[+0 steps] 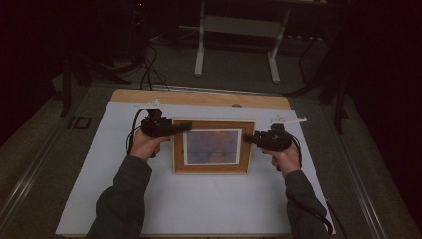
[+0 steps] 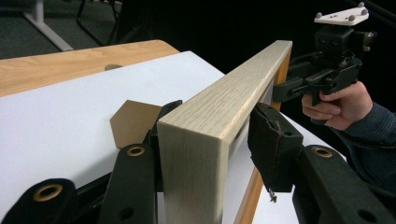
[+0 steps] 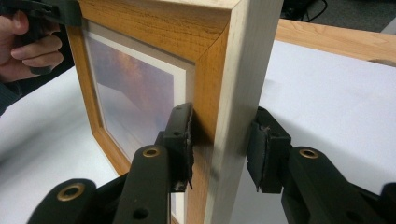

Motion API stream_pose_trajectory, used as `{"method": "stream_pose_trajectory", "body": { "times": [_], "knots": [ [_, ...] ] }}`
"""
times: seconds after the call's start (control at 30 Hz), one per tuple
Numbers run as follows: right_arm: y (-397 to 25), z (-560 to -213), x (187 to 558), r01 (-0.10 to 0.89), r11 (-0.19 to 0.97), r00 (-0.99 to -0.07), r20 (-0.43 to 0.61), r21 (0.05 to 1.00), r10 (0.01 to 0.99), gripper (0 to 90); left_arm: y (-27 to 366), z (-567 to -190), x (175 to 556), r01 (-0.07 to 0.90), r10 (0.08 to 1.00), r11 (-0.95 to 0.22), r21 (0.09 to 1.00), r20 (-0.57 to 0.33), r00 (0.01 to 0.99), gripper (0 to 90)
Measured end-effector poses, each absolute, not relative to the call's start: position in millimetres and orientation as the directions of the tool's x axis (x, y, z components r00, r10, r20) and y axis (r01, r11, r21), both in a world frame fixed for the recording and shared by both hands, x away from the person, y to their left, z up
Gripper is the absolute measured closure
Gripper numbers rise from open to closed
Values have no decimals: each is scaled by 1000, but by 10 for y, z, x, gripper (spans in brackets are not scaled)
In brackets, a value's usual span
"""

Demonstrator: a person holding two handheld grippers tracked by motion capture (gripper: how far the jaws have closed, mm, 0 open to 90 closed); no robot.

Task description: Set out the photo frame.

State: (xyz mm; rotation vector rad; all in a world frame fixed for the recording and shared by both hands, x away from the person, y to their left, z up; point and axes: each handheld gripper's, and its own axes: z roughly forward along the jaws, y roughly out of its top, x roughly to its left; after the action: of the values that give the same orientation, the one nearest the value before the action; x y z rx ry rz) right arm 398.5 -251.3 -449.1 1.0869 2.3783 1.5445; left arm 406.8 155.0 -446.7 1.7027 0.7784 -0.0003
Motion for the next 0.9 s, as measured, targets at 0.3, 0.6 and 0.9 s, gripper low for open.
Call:
{"method": "stream_pose_trajectory", "body": {
  "times": [0.3, 0.6, 0.9],
  "knots": [
    [-2516, -4494, 3957, 508, 227, -737, 283, 831, 614, 639, 1550, -4469, 4073, 493, 488, -72, 867, -401, 776, 562],
    [-2515, -4495, 3952, 510, 230, -739, 284, 829, 611, 639, 1552, -4474, 4075, 497, 487, -67, 865, -406, 773, 558],
    [-2493, -4467, 3956, 497, 263, -746, 253, 827, 616, 628, 1546, -4471, 4068, 504, 500, -85, 860, -401, 768, 546]
  ]
}}
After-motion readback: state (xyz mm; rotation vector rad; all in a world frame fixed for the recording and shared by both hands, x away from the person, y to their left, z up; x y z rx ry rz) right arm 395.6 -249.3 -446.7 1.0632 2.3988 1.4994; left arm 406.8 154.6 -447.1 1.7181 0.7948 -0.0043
